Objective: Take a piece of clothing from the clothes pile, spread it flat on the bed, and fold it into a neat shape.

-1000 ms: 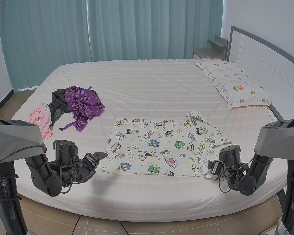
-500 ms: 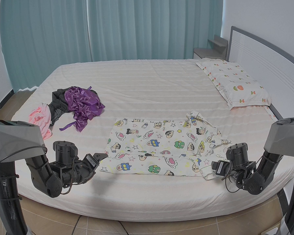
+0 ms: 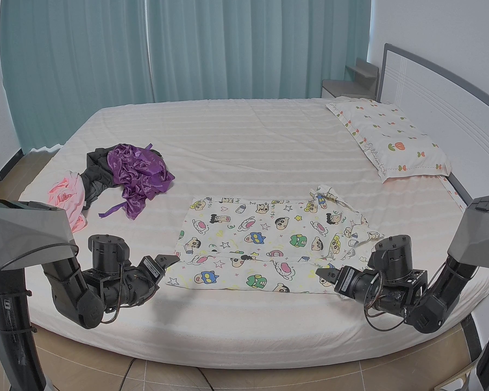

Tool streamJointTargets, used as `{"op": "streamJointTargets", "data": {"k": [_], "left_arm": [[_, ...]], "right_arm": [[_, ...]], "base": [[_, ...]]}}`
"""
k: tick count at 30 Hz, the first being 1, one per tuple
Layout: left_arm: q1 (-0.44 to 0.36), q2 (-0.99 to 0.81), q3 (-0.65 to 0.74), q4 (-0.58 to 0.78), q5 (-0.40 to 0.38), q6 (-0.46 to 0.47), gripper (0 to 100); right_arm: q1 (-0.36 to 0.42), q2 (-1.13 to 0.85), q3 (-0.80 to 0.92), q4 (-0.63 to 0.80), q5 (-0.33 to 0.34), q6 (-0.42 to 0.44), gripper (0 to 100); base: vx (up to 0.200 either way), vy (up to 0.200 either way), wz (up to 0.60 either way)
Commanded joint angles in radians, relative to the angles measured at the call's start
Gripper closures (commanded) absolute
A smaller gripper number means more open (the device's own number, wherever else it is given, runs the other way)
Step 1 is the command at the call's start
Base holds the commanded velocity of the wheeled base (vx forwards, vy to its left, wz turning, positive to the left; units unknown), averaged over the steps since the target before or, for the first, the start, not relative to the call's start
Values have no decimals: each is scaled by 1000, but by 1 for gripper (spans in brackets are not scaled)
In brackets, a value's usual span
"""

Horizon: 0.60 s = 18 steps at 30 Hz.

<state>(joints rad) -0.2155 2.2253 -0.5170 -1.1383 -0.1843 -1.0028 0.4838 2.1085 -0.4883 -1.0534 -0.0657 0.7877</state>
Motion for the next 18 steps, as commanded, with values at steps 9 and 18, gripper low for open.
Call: {"op": "streamJointTargets", "data": {"k": [9,18], "left_arm": [[1,0,-1,-12,0,-4,0],[-1,7,-1,-14,14,0,0]], "right_arm": [[19,219,-319,139,18,8,0],[19,315,-498,242,11,7,0]], "base": [[0,0,0],[0,0,0]]}}
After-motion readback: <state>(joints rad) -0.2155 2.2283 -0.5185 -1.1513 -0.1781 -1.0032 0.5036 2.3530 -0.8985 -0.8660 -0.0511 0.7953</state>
